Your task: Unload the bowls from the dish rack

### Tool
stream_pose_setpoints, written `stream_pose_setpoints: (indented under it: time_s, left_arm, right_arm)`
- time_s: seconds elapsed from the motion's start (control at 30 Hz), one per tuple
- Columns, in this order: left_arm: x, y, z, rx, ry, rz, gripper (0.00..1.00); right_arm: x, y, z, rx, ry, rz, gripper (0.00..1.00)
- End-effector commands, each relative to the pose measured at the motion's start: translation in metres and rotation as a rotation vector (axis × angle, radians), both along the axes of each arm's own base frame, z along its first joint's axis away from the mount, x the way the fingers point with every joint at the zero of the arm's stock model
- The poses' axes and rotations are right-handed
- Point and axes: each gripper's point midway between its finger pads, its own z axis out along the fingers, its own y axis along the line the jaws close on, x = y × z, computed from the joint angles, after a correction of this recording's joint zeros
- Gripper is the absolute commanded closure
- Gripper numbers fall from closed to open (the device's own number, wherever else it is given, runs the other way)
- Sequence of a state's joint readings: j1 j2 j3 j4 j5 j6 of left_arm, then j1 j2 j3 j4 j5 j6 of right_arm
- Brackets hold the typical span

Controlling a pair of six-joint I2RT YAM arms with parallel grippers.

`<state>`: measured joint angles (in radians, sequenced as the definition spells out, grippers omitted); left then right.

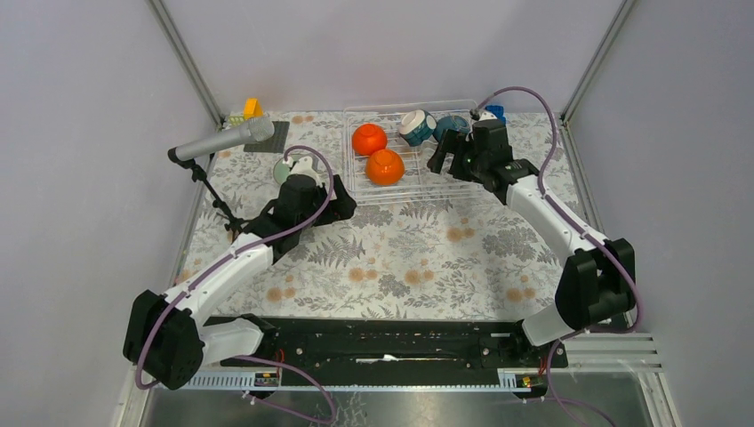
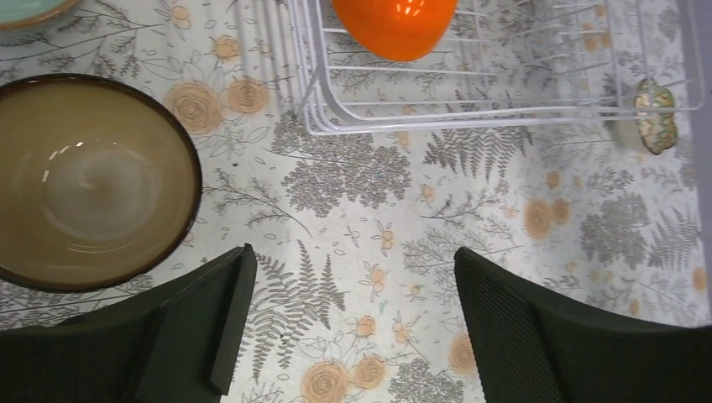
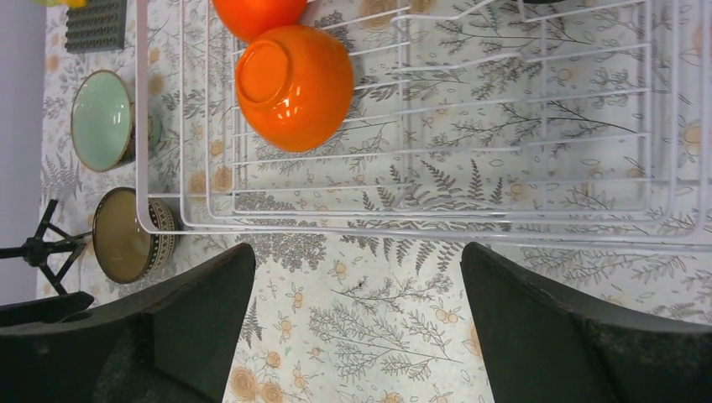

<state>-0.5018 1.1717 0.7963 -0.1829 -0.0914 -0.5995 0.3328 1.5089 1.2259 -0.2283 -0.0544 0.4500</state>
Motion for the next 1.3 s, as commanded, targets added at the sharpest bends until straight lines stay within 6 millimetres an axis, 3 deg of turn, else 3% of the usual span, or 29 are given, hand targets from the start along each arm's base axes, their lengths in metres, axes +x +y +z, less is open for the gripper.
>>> stream_pose_setpoints:
  time_s: [0.0, 0.2, 0.43, 0.53, 0.6, 0.7, 0.77, 0.87, 0.97, 1.13, 1.27]
  left_arm:
    - [0.000, -0.014, 0.023, -0.069, -0.085, -0.066, 0.02]
    - [-0.003, -0.017, 0.023, -0.118, -0.121, -0.078, 0.01]
    - [-0.005, -0.014, 0.024, -0.135, -0.176, -0.069, 0.01]
    - [-0.006, -0.011, 0.023, -0.141, -0.199, -0.060, 0.01]
    - [-0.006, -0.010, 0.025, -0.152, -0.220, -0.057, 0.01]
    - [-0.007, -0.009, 0.028, -0.170, -0.245, -0.048, 0.01]
    - [-0.006, -0.008, 0.031, -0.181, -0.267, -0.041, 0.01]
    - [-0.005, -0.007, 0.035, -0.196, -0.293, -0.032, 0.01]
    - [-0.005, -0.004, 0.034, -0.194, -0.300, -0.017, 0.01]
    - [-0.004, 0.004, 0.029, -0.170, -0.302, 0.015, 0.01]
    - [-0.005, 0.007, 0.031, -0.166, -0.315, 0.022, 0.01]
  right_arm:
    - [0.014, 0.011, 0.023, 0.006, -0.061, 0.066, 0.00]
    - [0.043, -0.022, 0.034, -0.158, -0.147, -0.071, 0.00]
    - [0.070, 0.003, 0.038, -0.344, -0.410, 0.256, 0.00]
    - [0.086, 0.008, 0.034, -0.400, -0.412, 0.306, 0.00]
    - [0.099, 0.007, 0.020, -0.410, -0.336, 0.284, 0.00]
    - [0.127, 0.001, 0.023, -0.273, -0.214, 0.008, 0.00]
    - [0.136, 0.000, 0.013, -0.190, -0.119, -0.117, 0.00]
    - [0.143, 0.014, 0.000, -0.063, -0.055, -0.174, 0.00]
    - [0.150, 0.025, 0.002, 0.073, -0.086, -0.225, 0.00]
    - [0.164, 0.024, 0.008, 0.226, -0.155, -0.352, 0.00]
    - [0.173, 0.028, -0.001, 0.277, -0.135, -0.397, 0.00]
